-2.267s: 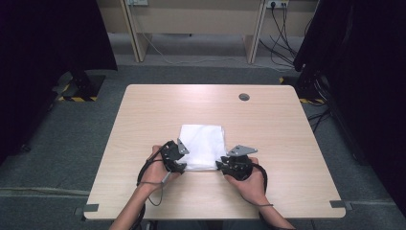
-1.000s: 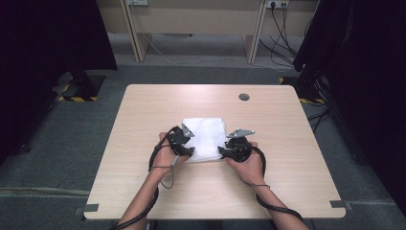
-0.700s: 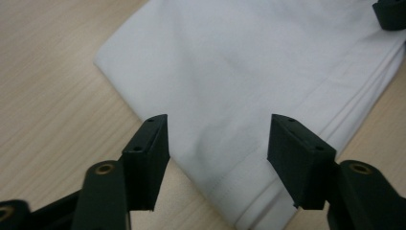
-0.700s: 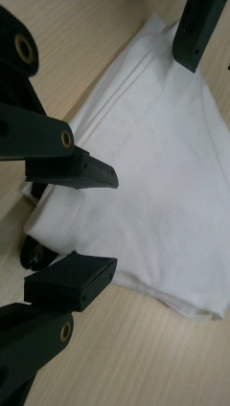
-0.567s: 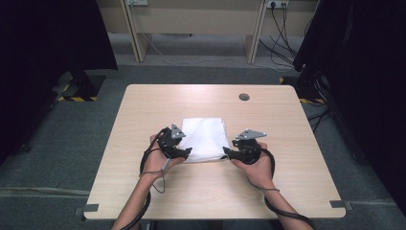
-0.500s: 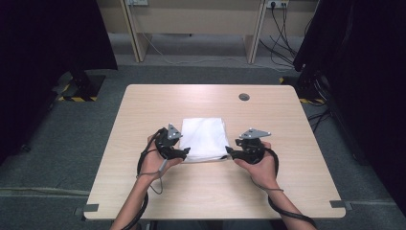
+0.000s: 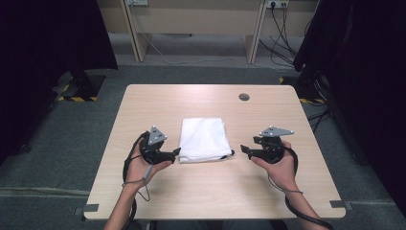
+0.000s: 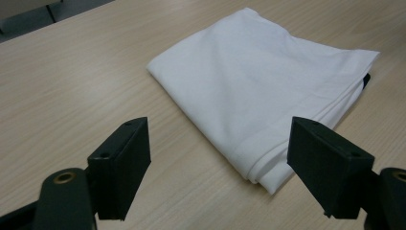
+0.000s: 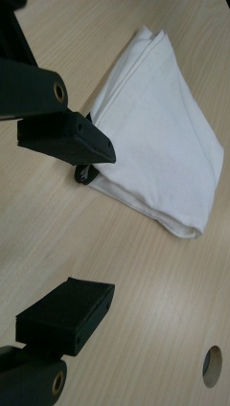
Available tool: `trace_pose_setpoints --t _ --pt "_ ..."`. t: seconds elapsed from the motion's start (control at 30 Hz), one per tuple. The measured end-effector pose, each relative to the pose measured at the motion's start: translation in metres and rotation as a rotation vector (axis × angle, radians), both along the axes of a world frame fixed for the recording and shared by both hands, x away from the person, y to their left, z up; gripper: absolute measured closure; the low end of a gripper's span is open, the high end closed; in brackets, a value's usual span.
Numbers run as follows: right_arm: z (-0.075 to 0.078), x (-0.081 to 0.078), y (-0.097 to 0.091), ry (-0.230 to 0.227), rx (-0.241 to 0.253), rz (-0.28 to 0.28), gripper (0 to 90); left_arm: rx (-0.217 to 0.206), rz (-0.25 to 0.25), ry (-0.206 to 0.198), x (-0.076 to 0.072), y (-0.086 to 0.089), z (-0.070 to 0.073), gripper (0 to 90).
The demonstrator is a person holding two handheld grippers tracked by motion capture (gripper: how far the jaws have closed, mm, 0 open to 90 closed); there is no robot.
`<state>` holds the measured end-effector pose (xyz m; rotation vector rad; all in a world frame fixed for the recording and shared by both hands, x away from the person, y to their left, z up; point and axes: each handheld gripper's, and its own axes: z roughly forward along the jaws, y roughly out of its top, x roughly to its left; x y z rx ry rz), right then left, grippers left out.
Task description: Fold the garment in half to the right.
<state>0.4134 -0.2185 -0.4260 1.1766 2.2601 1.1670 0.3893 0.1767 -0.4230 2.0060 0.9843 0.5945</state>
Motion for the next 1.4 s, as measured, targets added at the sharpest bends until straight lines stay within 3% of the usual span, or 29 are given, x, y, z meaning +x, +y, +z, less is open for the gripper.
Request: trace_pose_setpoints --t 0.57,1.0,1.4 --pt "0.009 -0.009 -0.030 0.005 0.045 -0.048 23.6 -0.032 0.040 -0.058 -0.016 0.021 0.009 22.2" --pt "0.015 -0.020 -0.049 -0.013 0.046 -0.072 21.6 -0.050 0.084 -0.081 -0.035 0.043 0.012 22.1" --pt "0.019 -0.035 -0.074 -0.033 0.045 -0.108 21.3 -0.057 0.098 -0.106 -0.050 0.049 0.017 22.1"
